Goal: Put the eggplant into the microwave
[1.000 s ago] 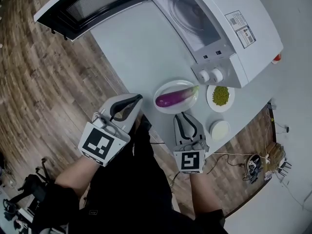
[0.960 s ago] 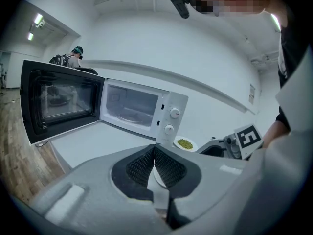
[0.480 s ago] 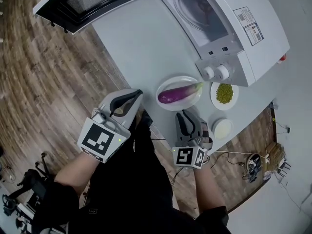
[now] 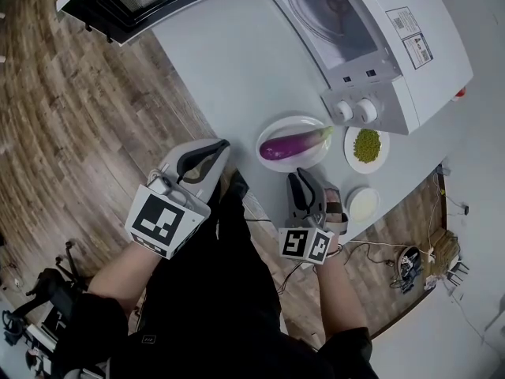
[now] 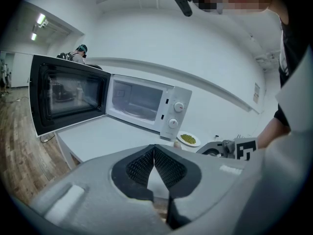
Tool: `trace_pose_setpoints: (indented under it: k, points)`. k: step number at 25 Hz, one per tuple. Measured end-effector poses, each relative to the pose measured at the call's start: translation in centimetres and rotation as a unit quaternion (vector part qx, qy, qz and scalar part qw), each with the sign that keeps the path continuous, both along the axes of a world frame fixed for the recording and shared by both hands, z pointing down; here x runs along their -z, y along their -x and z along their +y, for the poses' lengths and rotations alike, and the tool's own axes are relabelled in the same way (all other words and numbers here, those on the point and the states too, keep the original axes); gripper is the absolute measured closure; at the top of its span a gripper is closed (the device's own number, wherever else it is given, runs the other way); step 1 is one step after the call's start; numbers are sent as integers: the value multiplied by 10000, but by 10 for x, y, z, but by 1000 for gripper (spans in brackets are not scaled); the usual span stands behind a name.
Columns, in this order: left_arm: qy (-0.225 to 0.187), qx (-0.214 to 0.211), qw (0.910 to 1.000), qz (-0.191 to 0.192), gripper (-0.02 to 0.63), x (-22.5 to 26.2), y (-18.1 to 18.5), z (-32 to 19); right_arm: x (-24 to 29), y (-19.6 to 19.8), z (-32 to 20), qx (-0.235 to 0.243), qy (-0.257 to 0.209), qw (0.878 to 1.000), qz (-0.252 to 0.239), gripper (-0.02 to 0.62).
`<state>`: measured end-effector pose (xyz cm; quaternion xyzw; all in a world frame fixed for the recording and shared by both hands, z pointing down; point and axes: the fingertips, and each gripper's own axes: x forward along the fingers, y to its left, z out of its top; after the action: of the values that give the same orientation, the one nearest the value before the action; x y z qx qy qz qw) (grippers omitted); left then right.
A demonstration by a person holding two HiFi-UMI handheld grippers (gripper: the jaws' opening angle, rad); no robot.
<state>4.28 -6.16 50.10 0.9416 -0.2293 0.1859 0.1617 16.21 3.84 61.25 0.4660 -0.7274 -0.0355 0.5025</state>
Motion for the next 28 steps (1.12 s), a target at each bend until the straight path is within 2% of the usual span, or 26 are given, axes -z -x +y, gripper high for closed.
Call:
trace_pose_setpoints:
  k: [9, 17, 28]
  points:
    - [-1, -127, 9999, -92, 597, -7, 4, 10, -7, 3, -4, 173, -18, 9990, 422, 495]
    - [-119, -417, 9988, -209, 597, -4, 10, 28, -9, 7, -6, 468, -259, 9882, 1432, 503]
    - [-256, -58, 9995, -156, 597, -2, 15, 42, -8, 9, -8, 569, -618, 9820, 1690, 506]
